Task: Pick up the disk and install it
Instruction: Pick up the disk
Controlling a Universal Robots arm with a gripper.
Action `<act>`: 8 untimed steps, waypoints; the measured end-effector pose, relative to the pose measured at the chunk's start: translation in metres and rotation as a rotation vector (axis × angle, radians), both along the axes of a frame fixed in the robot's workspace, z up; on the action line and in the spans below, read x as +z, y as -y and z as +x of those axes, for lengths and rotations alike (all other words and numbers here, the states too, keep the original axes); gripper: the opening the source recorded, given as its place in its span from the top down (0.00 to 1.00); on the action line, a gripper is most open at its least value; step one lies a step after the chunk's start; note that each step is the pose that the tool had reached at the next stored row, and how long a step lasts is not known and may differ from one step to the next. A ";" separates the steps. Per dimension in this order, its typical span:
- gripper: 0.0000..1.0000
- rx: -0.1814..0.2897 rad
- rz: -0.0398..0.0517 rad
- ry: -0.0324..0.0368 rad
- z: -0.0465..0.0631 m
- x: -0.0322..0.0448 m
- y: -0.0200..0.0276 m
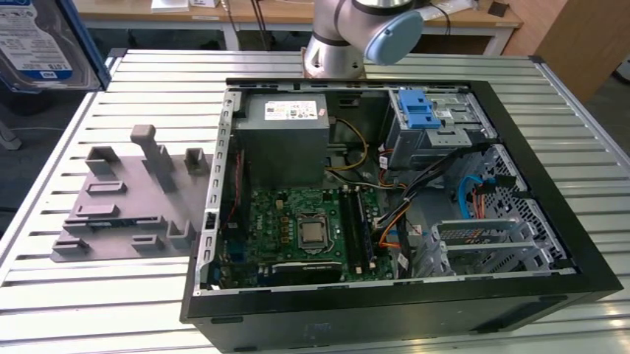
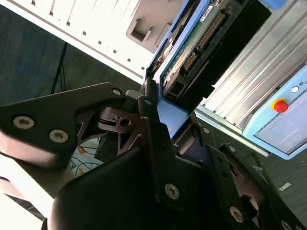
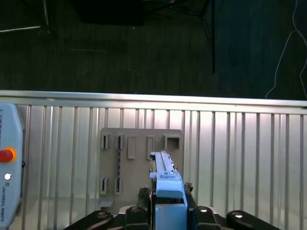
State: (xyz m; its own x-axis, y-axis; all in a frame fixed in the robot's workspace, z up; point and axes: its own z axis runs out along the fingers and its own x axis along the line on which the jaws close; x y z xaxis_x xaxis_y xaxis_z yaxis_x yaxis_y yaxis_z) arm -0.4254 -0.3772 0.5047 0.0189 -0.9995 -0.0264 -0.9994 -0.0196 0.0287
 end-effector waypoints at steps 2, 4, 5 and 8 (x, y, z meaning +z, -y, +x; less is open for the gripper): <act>0.64 0.000 -0.0001 -0.0007 0.009 0.0000 0.0007; 0.64 0.000 0.0001 -0.0010 0.018 -0.0002 0.0012; 0.64 0.000 0.0001 -0.0013 0.022 -0.0001 0.0014; 0.64 0.000 0.0001 -0.0019 0.036 -0.0002 0.0017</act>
State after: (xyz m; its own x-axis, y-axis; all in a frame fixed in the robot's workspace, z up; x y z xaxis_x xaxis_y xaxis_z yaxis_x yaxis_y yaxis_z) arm -0.3895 -0.3789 0.5045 0.0187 -0.9995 -0.0265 -0.9993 -0.0195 0.0306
